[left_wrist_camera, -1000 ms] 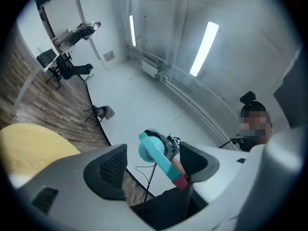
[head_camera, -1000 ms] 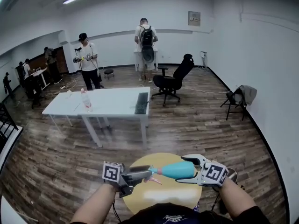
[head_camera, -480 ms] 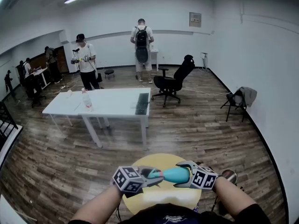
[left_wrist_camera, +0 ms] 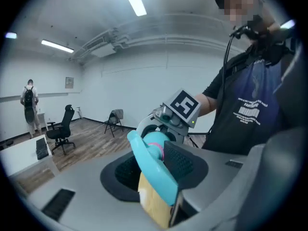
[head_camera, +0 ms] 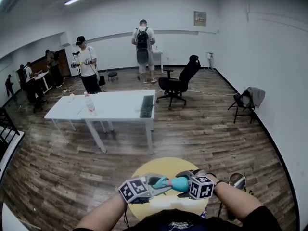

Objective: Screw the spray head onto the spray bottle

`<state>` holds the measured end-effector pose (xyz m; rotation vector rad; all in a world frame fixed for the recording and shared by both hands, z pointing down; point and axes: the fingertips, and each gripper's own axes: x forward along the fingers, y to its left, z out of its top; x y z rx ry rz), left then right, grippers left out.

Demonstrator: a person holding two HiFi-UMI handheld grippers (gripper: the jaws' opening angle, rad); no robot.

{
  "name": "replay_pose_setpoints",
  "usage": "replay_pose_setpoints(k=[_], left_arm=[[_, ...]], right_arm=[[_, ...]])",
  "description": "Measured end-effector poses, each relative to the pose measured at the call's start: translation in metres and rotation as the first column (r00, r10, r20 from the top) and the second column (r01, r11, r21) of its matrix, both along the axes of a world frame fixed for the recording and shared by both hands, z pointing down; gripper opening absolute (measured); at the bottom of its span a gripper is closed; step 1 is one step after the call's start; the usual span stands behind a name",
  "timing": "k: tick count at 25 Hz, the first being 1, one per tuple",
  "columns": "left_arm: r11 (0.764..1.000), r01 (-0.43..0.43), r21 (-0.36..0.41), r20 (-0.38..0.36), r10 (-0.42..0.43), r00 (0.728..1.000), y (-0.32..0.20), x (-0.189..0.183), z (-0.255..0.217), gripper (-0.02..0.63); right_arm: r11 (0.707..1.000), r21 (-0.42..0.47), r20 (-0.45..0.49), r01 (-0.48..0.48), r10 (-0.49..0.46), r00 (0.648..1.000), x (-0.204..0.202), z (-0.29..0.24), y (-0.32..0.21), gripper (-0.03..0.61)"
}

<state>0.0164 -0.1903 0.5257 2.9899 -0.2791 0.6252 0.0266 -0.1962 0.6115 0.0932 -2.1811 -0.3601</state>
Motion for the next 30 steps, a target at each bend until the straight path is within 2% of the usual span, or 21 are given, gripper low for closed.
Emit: replay_pose_setpoints(k=[1,3,5,6,7,9,11,12,14,16,18,19,20,22,25,27,30], left_arm=[[1.0,-0.007,0.023,0.027,0.007,1.0,0.001,0.0,0.003,0.164],[1.0,0.012,-0.022,0.017,-0.011,1.0,0.001,-0.001,0.005,0.169],[0.993,0.056,-0.104,-0.038,-0.06,0.997,-0.005,-0.005,0.002,0.173],[0.984,0.084,-0.155,-0.088,-0.098,0.991,-0.01,-0.01,-0.003,0.191],[0.969,0.112,-0.221,-0.154,-0.148,0.977,-0.018,-0.02,-0.009,0.241],[0.92,0.156,-0.359,-0.278,-0.265,0.923,-0.036,-0.048,-0.022,0.328],[0.883,0.196,-0.426,-0.317,-0.349,0.882,-0.047,-0.076,-0.024,0.356],[0.878,0.206,-0.432,-0.311,-0.36,0.88,-0.047,-0.083,-0.021,0.356],[0.891,0.178,-0.418,-0.27,-0.309,0.912,-0.037,-0.074,-0.012,0.356],[0.917,0.108,-0.383,-0.208,-0.2,0.957,-0.022,-0.041,-0.002,0.356],[0.945,0.042,-0.325,-0.148,-0.095,0.984,-0.007,-0.005,0.007,0.358],[0.962,0.019,-0.274,-0.115,-0.052,0.992,-0.001,0.008,0.01,0.251],[0.978,-0.002,-0.208,-0.077,-0.014,0.997,0.004,0.015,0.012,0.195],[0.996,-0.057,-0.075,0.003,0.057,0.998,0.013,0.019,0.018,0.187],[0.992,-0.118,0.034,0.086,0.114,0.99,0.021,0.021,0.022,0.187],[0.992,-0.121,0.037,0.09,0.117,0.989,0.019,0.019,0.022,0.189],[0.997,-0.05,-0.054,0.02,0.051,0.999,0.011,0.017,0.018,0.193]], right_arm=[[1.0,-0.021,-0.003,0.008,-0.008,1.0,0.0,0.002,0.002,0.419],[0.999,-0.043,-0.009,0.013,-0.014,1.0,0.0,0.003,0.003,0.417],[1.0,-0.013,-0.04,0.007,-0.008,0.999,0.002,0.003,-0.001,0.418],[1.0,0.013,-0.068,0.0,0.0,0.998,0.008,0.005,-0.005,0.419],[0.999,0.034,-0.098,-0.01,0.014,0.995,0.016,0.009,-0.009,0.419],[0.998,0.04,-0.129,-0.051,0.056,0.99,0.038,0.018,-0.015,0.419],[0.995,0.017,-0.123,-0.099,0.1,0.987,0.056,0.025,-0.016,0.42],[0.993,0.012,-0.12,-0.113,0.114,0.986,0.061,0.026,-0.016,0.419],[0.994,0.019,-0.116,-0.109,0.111,0.987,0.057,0.025,-0.013,0.419],[0.997,0.044,-0.113,-0.065,0.069,0.991,0.038,0.018,-0.01,0.419],[0.998,0.061,-0.11,-0.005,0.012,0.994,0.017,0.01,-0.004,0.42],[0.998,0.058,-0.115,0.02,-0.013,0.993,0.011,0.008,-0.001,0.419],[0.998,0.044,-0.125,0.04,-0.034,0.992,0.01,0.009,0.003,0.42],[0.998,-0.013,-0.129,0.065,-0.066,0.99,0.014,0.014,0.013,0.419],[0.996,-0.042,-0.11,0.079,-0.083,0.99,0.015,0.015,0.019,0.415],[0.996,-0.048,-0.104,0.081,-0.086,0.991,0.013,0.013,0.017,0.413],[0.995,-0.073,-0.083,0.075,-0.081,0.993,0.01,0.013,0.014,0.411]])
